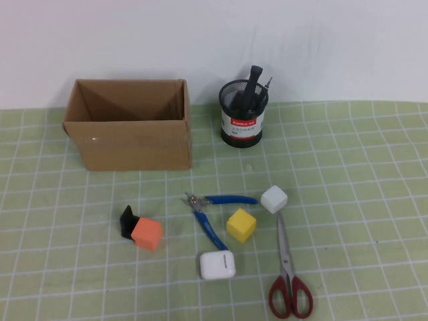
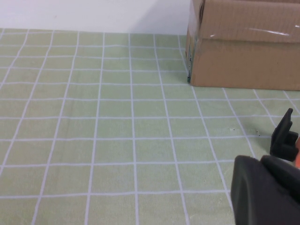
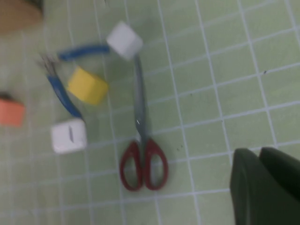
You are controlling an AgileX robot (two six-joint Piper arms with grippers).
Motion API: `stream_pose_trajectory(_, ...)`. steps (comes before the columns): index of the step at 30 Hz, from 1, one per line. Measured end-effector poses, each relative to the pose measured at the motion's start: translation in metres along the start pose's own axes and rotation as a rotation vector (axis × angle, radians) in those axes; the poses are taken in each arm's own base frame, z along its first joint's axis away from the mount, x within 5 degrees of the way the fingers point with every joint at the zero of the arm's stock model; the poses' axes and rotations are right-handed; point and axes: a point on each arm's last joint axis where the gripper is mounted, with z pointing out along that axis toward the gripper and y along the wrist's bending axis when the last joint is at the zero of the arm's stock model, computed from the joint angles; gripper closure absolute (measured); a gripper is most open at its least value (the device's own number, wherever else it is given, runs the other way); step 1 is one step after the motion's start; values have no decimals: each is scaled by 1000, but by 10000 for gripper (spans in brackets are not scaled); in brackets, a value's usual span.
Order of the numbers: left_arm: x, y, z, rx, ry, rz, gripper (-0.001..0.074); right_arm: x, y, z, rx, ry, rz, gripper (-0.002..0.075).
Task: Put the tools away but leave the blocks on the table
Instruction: Pick up the scissors from the table
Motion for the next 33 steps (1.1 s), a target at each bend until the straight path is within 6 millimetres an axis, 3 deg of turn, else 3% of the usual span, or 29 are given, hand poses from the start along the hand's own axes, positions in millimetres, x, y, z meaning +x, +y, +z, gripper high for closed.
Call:
stream_pose_trajectory(4,0,0,0,0,0,0,738,-29,15,31,29,138,-99,736)
stream_pose_trajectory(8,0,0,0,0,0,0,738,-44,42,77,64,278,-199,736)
stream_pose_trajectory(15,0,0,0,0,0,0,738,-33,98,162,95,467,-391,722)
stream_pose_trajectory(18,0,0,0,0,0,0,738,-26,108,191,113,521,-407,653)
stream_pose_trajectory(24,0,0,0,0,0,0,738,-16,101,217,193,564,-375,468)
stream_pose_trajectory(33,0,0,0,0,1,0,738,-7,109,240,170,511,-394,429)
